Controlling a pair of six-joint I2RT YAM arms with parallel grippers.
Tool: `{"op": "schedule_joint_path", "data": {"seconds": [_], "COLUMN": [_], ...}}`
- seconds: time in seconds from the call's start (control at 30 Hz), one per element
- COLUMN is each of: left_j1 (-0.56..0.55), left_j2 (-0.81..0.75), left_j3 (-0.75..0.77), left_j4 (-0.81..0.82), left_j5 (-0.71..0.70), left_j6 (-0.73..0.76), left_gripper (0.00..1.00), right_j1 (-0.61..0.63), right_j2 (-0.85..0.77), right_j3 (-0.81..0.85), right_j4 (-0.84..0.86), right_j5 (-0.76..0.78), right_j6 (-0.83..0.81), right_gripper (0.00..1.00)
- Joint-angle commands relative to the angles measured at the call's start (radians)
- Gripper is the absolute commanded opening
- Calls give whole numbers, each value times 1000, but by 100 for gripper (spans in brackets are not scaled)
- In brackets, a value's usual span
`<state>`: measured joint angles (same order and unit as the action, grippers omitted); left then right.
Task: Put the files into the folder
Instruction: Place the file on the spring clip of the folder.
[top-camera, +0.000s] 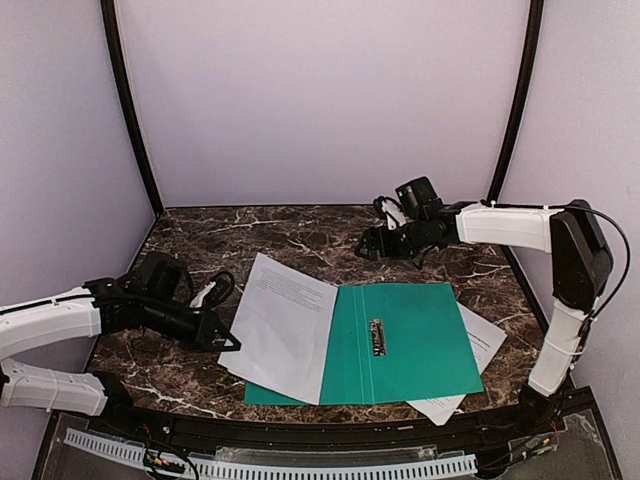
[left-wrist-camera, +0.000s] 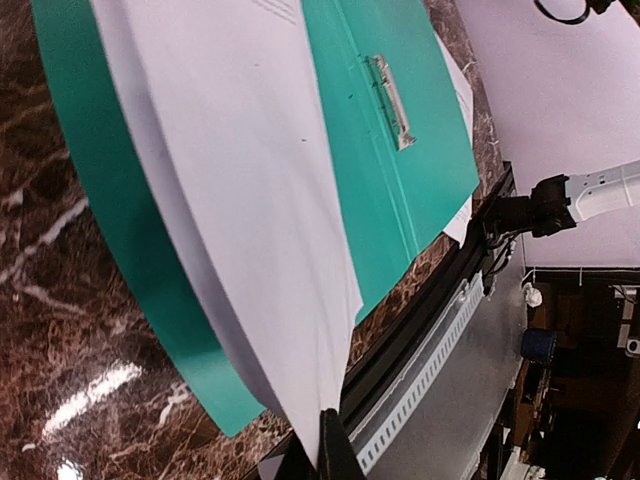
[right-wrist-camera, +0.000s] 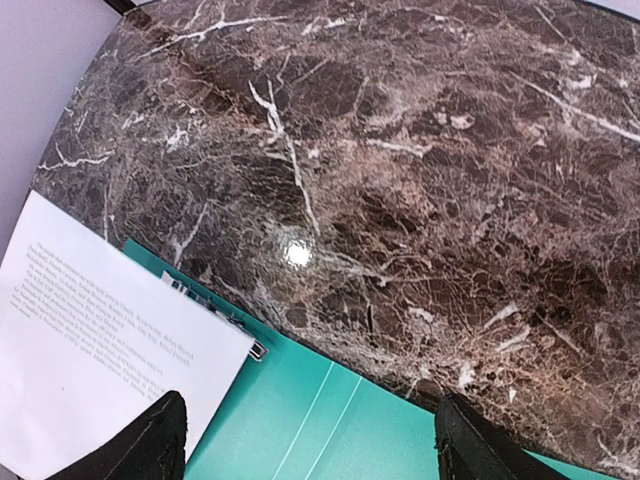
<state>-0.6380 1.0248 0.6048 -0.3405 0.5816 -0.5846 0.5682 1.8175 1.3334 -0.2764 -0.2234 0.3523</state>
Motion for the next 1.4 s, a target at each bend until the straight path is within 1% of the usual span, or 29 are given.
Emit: {"op": "schedule_joint_path", "data": {"seconds": [0.0, 0.1, 0.33, 0.47, 0.73, 0.93, 1.07, 1.17, 1.23, 1.37], "left_j1": [-6, -8, -14, -14, -15, -35, -58, -74, -95, -128], "left_j2": [-57, -73, -108, -97, 16, 62, 97, 121, 141, 134], "left_j3": [-93, -144, -190, -214, -203, -216, -217, -221, -218, -208], "left_j4": [-75, -92, -111, -35, 194, 295, 335, 393, 405, 396], "left_j5": [-2, 2, 6, -2, 7, 26, 19, 24, 24, 10], "left_j6": [-65, -97, -169, -237, -321, -375, -399, -416, -421, -429], "left_gripper": [1, 1, 1, 1, 1, 1, 1, 1, 1, 1], "right_j1": [24, 38, 67, 81, 85, 86, 86, 86, 87, 88], "right_j2": [-27, -39, -40, -36, -22, -19, -13, -10, -6, -6], "right_j3": [-47, -68, -81, -85, -76, -79, -79, -77, -74, -72], "right_j4": [41, 48, 58, 60, 56, 54, 54, 54, 50, 46], "right_j5": [14, 34, 53, 59, 59, 64, 59, 54, 49, 47], "right_j6": [8, 7, 8, 10, -2, -9, -10, -12, -18, -27], "right_gripper": [82, 82, 82, 82, 82, 82, 82, 82, 82, 82]}}
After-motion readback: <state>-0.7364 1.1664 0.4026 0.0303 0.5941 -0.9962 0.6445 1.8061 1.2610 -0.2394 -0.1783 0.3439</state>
